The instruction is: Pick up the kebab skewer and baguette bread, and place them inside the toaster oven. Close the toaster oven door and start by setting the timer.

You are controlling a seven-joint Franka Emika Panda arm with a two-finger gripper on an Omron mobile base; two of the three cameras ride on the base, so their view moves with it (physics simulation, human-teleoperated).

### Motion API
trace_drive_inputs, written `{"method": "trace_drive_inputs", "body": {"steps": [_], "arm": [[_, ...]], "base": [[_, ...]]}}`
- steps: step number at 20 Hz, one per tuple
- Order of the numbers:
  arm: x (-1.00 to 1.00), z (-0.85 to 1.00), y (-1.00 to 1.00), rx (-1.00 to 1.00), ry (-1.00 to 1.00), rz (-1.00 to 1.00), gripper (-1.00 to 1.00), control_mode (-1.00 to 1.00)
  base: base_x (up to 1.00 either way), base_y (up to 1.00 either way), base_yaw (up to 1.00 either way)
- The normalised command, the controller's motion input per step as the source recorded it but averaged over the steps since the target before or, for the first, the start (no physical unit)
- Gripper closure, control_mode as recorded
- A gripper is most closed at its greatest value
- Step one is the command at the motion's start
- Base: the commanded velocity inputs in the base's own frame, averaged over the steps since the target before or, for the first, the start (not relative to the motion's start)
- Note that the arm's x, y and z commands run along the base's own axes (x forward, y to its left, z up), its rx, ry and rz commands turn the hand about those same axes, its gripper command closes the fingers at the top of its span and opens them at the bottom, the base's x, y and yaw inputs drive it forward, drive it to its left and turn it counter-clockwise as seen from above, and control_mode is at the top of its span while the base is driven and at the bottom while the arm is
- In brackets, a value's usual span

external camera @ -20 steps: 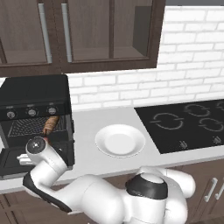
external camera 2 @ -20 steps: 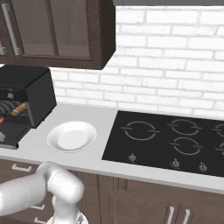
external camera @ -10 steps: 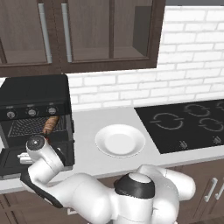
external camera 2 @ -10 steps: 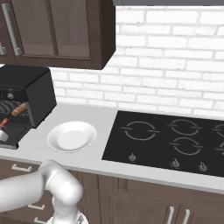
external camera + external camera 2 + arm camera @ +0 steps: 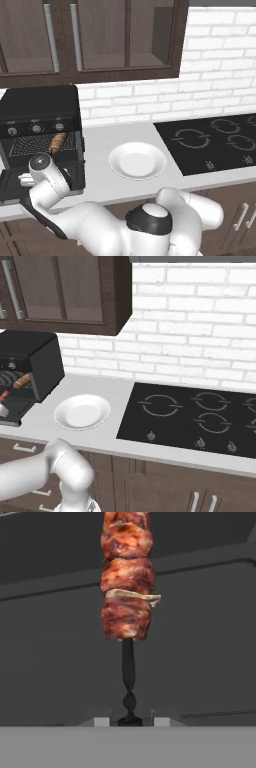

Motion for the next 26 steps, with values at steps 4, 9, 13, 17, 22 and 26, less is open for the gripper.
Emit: {"method": "trace_drive_inputs", "body": {"steps": [4,9,13,17,22,26], "arm": [[0.00,-0.02,0.21,0.00,0.00,0.00,1.00,-1.00],[0.12,-0.09,0.00,0.02,0.00,0.00,1.00,-1.00],[0.11,-0.17,-0.21,0.11,0.00,0.00,1.00,-1.00],[0.00,-0.17,-0.36,0.13,0.00,-0.04,1.00,-1.00],[0.00,-0.04,-0.48,0.08,0.00,-0.10,1.00,-1.00],[0.01,-0.02,0.17,0.00,0.00,0.00,1.00,-1.00]], "base": [[0.00,0.00,0.00],[0.00,0.00,0.00],[0.00,0.00,0.00],[0.00,0.00,0.00],[0.00,0.00,0.00],[0.00,0.00,0.00]]}}
